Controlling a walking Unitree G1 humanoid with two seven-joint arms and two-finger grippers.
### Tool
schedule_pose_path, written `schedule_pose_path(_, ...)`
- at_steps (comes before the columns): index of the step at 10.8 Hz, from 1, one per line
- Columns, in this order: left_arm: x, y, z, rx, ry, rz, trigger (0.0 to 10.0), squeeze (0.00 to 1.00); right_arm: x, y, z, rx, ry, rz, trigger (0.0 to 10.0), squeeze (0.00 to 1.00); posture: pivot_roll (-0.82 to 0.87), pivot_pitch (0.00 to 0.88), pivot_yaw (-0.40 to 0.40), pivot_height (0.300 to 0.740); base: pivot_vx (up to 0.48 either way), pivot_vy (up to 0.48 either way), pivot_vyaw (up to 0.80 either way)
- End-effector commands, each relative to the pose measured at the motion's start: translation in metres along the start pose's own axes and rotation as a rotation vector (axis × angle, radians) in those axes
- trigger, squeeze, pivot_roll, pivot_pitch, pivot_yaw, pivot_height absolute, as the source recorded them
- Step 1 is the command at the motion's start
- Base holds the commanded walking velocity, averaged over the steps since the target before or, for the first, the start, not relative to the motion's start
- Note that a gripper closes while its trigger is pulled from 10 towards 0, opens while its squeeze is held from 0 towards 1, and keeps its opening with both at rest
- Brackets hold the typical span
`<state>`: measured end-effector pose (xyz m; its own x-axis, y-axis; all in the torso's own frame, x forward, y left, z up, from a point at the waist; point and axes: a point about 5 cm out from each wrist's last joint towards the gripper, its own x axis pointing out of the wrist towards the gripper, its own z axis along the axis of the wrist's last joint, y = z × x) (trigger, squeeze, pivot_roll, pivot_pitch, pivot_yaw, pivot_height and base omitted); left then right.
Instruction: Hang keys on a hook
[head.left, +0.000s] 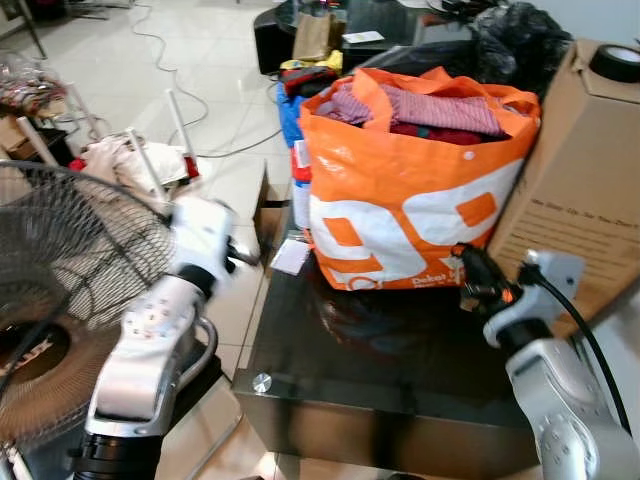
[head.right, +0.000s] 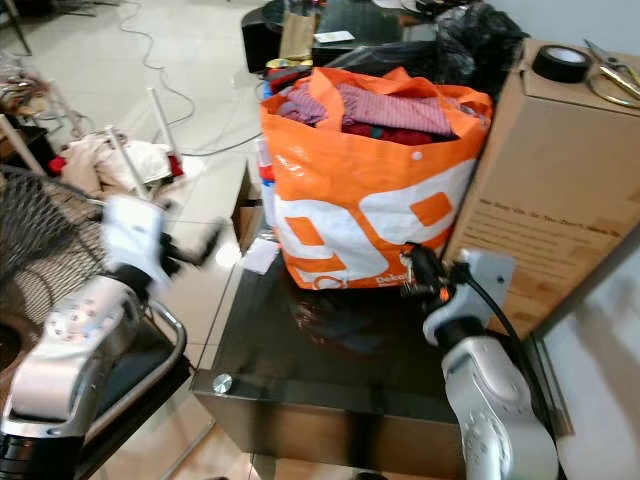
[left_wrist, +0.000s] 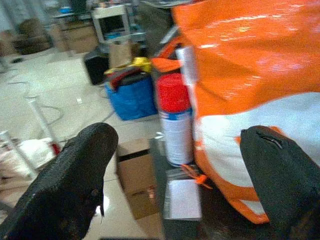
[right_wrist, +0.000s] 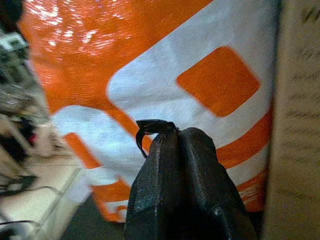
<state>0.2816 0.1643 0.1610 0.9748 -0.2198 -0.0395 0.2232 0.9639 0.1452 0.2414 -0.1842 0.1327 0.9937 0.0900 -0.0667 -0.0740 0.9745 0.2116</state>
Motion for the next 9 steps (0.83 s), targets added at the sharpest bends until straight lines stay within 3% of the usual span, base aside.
schedule_pose_path(1, -0.001, 0.003, 0.001, 0.034, 0.003, 0.031, 10.0, 0.0, 0.003, 0.003, 0.006, -0.053, -0.002, -0.028, 3.8, 0.0, -0.06, 0.0, 0.046, 0.74, 0.0, 0.0, 0.0)
schedule_pose_path(2, -0.003, 0.002, 0.0, 0.064, 0.003, 0.041, 10.0, 0.0, 0.008, 0.003, 0.008, -0.059, -0.004, -0.068, 10.0, 0.0, -0.04, 0.0, 0.022, 0.74, 0.0, 0.0, 0.0)
schedule_pose_path(5, -0.004, 0.001, -0.009, 0.036, 0.024, 0.098, 10.0, 0.0, 0.017, 0.008, 0.006, -0.118, 0.023, -0.087, 10.0, 0.0, -0.07, 0.0, 0.019, 0.74, 0.0, 0.0, 0.0)
schedule_pose_path(9, -0.002, -0.002, -0.014, 0.041, 0.047, 0.098, 10.0, 0.0, 0.015, 0.006, 0.005, -0.129, 0.033, -0.121, 10.0, 0.0, -0.07, 0.0, 0.028, 0.74, 0.0, 0.0, 0.0)
